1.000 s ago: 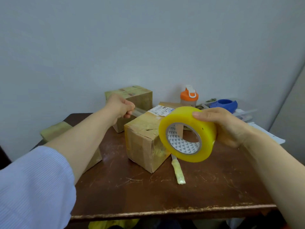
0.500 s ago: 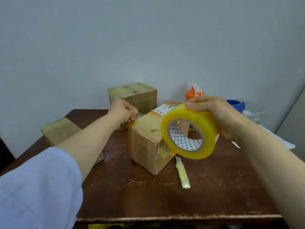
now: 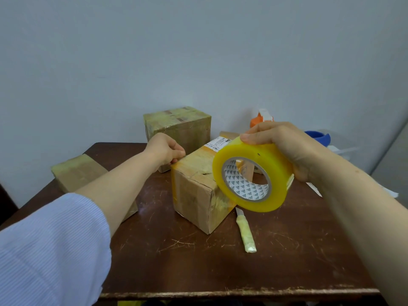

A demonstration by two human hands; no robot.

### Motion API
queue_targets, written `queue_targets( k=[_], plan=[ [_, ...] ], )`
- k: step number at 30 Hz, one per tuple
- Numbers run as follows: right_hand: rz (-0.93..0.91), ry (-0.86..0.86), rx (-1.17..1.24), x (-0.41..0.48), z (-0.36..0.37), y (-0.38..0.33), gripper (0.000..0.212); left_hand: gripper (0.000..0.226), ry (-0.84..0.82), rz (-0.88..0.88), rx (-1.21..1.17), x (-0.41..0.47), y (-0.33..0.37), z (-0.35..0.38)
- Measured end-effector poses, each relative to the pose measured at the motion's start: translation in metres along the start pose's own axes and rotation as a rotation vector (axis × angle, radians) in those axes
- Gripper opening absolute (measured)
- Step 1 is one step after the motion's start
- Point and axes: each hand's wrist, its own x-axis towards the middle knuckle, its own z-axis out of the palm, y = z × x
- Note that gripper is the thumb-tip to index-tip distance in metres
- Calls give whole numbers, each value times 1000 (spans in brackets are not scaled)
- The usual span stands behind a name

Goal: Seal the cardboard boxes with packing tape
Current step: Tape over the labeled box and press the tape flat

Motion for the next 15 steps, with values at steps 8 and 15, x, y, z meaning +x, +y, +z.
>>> queue_targets(
  k=[8,15],
  plan=[
    [18,6,22,-2,1,-1,6,8,-74,-54,-43,3,-5,1],
    [22,-4,27,-2,1,-1,7,48,19,-63,-146,-5,-20,6]
  ],
)
